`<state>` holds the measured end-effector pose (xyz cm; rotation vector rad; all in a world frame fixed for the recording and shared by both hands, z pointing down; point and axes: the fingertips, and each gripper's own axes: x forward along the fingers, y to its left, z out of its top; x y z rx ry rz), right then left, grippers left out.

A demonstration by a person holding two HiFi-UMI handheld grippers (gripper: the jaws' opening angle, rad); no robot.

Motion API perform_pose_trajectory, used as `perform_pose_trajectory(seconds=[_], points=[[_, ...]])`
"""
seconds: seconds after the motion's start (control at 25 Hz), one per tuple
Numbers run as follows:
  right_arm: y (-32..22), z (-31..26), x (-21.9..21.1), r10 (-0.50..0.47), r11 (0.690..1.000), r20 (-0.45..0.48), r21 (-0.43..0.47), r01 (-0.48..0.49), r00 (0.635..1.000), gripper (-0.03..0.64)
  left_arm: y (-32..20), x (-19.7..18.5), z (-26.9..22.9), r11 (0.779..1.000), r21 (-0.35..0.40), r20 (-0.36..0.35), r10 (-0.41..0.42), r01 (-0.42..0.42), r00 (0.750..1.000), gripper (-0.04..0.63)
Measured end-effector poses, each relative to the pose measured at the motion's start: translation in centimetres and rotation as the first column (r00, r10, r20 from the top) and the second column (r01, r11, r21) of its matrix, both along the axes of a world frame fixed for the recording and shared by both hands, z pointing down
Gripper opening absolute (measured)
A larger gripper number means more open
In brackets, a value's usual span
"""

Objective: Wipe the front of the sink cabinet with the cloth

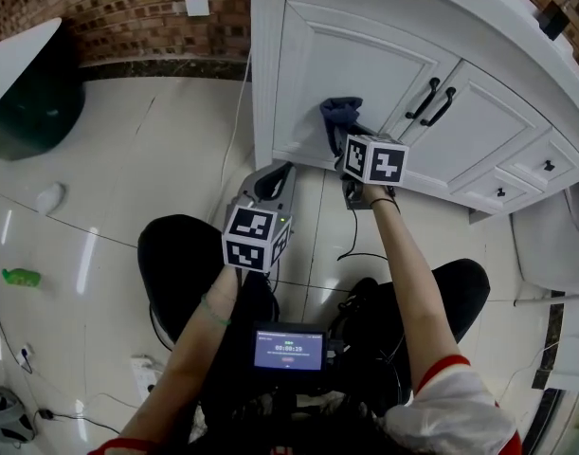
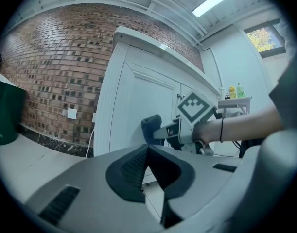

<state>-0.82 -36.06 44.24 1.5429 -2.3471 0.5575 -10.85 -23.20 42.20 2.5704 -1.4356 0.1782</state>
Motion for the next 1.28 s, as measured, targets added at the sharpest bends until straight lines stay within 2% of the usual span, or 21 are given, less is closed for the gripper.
perform_pose_trajectory(seconds=[0.2,0.48,0.64,0.76,0.88,1.04,1.16,1.28], points=[[0.1,6.9,-0.2,0.018,0.993,-0.039,-0.120,-0.023,0.999,0.069,-0.3,0.4,0.5,1.000,-0.001,0.008,0.010,-0.010,1.000,0.020],[0.6,14.3,-0.3,0.019,0.965,-0.108,-0.257,-0.046,0.994,0.069,-0.7,0.5,1.0,1.000,0.002,0.019,0.019,-0.019,1.000,0.020],[0.7,16.5,0.2,0.030,0.951,-0.136,-0.300,-0.070,0.990,0.069,-0.9,0.5,1.3,1.000,-0.001,0.023,0.020,-0.020,1.000,0.020],[1.0,15.9,0.1,0.026,0.952,-0.116,-0.299,-0.060,0.993,0.069,-1.0,0.5,1.5,1.000,-0.008,0.028,0.024,-0.024,0.999,0.020],[1.0,11.0,-1.3,-0.023,0.976,-0.052,-0.217,0.011,0.998,0.071,-1.0,0.3,1.4,1.000,-0.006,0.025,0.024,-0.024,0.999,0.020],[0.4,-0.6,-2.2,-0.081,0.997,0.033,-0.005,0.082,0.996,0.069,-0.9,0.6,1.5,1.000,-0.006,0.033,0.028,-0.028,0.999,0.020],[0.5,-9.8,-2.5,-0.112,0.983,0.068,0.154,0.100,0.991,0.069,-0.6,0.5,1.6,1.000,-0.007,0.041,0.029,-0.029,0.999,0.020],[0.9,-16.8,-2.6,-0.127,0.957,0.063,0.272,0.106,0.990,0.069,-0.3,0.2,1.1,1.000,0.001,0.057,0.024,-0.024,0.998,0.020]])
